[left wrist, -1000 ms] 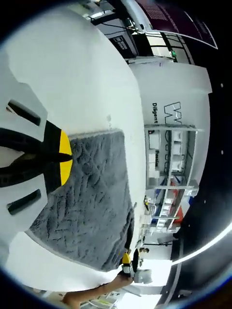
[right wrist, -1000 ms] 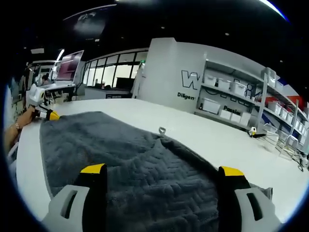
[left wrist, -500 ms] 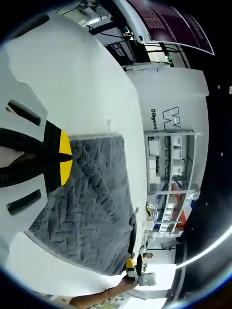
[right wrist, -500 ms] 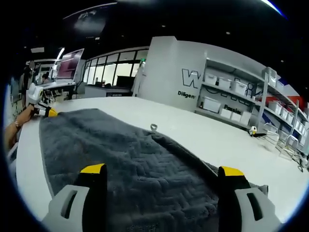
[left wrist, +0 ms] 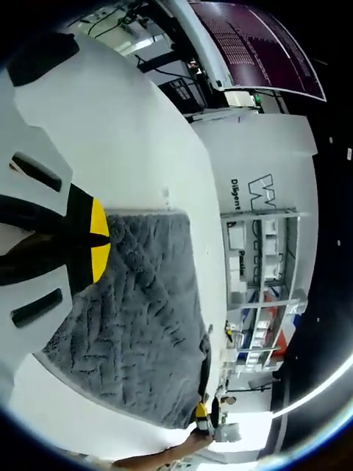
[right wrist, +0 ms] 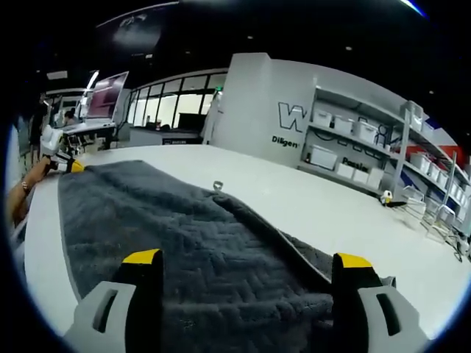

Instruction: Open the folded towel by lifting each exposed corner and separating the folded layers until the towel lies flat within the target outline without major curled edges

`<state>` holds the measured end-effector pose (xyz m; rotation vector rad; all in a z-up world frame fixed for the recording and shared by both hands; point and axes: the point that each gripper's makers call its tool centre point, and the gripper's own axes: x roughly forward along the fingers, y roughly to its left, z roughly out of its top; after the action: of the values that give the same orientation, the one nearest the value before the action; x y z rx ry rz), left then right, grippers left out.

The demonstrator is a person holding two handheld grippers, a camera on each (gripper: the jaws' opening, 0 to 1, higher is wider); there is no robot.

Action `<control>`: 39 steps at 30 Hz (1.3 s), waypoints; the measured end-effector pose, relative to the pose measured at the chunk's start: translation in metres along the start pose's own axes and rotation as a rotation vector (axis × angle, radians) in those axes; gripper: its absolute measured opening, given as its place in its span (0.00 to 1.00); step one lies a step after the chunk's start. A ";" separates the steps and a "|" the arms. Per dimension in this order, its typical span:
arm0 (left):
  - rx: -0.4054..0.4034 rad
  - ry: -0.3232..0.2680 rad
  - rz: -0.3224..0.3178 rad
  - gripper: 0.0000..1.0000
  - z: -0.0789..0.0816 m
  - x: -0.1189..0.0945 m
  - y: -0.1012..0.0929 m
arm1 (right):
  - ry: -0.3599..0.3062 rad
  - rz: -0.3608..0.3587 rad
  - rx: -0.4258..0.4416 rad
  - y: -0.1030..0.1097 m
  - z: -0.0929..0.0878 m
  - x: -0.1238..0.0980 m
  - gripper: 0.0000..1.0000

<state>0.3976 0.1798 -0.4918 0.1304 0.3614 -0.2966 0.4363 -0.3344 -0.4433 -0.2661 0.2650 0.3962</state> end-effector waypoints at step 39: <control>0.084 -0.004 0.099 0.02 -0.010 -0.026 0.040 | 0.014 0.000 0.005 0.001 -0.003 0.000 0.97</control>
<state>0.3831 0.2261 -0.4886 0.2293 0.3374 -0.2138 0.4354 -0.3343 -0.4465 -0.2638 0.2799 0.3934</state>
